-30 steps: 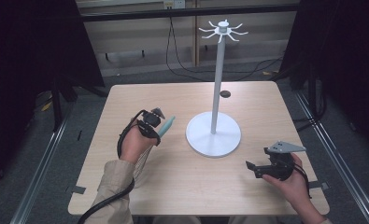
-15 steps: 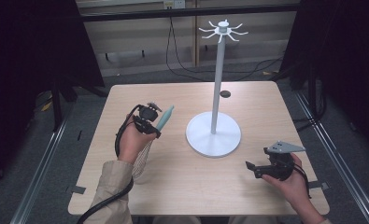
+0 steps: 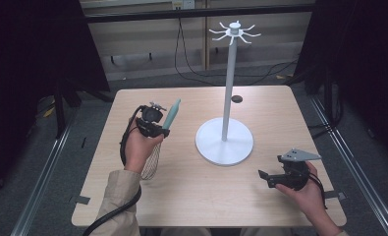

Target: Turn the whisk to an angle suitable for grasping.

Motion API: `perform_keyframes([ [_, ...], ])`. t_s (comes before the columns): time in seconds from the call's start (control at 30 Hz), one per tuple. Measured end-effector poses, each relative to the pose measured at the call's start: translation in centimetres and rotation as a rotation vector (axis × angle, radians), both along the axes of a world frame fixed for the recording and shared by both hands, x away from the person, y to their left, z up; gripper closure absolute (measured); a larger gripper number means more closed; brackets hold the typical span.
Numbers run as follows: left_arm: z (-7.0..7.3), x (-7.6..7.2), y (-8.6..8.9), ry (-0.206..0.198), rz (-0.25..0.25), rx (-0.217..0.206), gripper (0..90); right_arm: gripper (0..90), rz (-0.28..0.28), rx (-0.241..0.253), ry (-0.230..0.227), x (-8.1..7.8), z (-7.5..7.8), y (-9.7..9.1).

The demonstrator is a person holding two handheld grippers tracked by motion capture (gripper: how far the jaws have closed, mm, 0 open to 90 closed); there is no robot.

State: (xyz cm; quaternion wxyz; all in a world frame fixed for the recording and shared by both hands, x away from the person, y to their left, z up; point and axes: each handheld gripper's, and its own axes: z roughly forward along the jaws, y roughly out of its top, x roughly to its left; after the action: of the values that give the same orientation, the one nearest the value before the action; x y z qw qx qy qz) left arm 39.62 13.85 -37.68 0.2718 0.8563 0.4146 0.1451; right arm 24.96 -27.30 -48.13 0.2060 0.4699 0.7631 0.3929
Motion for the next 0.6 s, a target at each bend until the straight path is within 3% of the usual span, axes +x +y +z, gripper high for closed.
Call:
perform_keyframes([
  [0.23, 0.13, -0.18, 0.14, -0.051, 0.034, -0.075, 69.8, 7.9, 0.001, -0.001, 0.000, 0.00, -0.01, 0.04],
  [0.3, 0.29, -0.25, 0.26, -0.068, 0.028, -0.078, 69.8, 7.9, 0.002, -0.001, -0.001, 0.00, 0.00, 0.04],
  [0.37, 0.44, -0.37, 0.39, -0.111, 0.046, -0.101, 69.8, 7.9, 0.001, -0.002, -0.003, -0.01, 0.00, 0.03],
  [0.4, 0.44, -0.37, 0.39, -0.111, 0.046, -0.101, 69.8, 7.9, 0.001, -0.001, -0.002, -0.01, 0.00, 0.03],
  [0.53, 0.67, -0.70, 0.44, -0.175, 0.071, -0.154, 69.8, 7.9, 0.001, -0.004, -0.002, -0.05, 0.04, 0.06],
  [0.6, 0.81, -0.87, 0.49, -0.200, 0.073, -0.153, 69.8, 8.0, 0.002, -0.004, -0.003, -0.04, 0.05, 0.03],
])
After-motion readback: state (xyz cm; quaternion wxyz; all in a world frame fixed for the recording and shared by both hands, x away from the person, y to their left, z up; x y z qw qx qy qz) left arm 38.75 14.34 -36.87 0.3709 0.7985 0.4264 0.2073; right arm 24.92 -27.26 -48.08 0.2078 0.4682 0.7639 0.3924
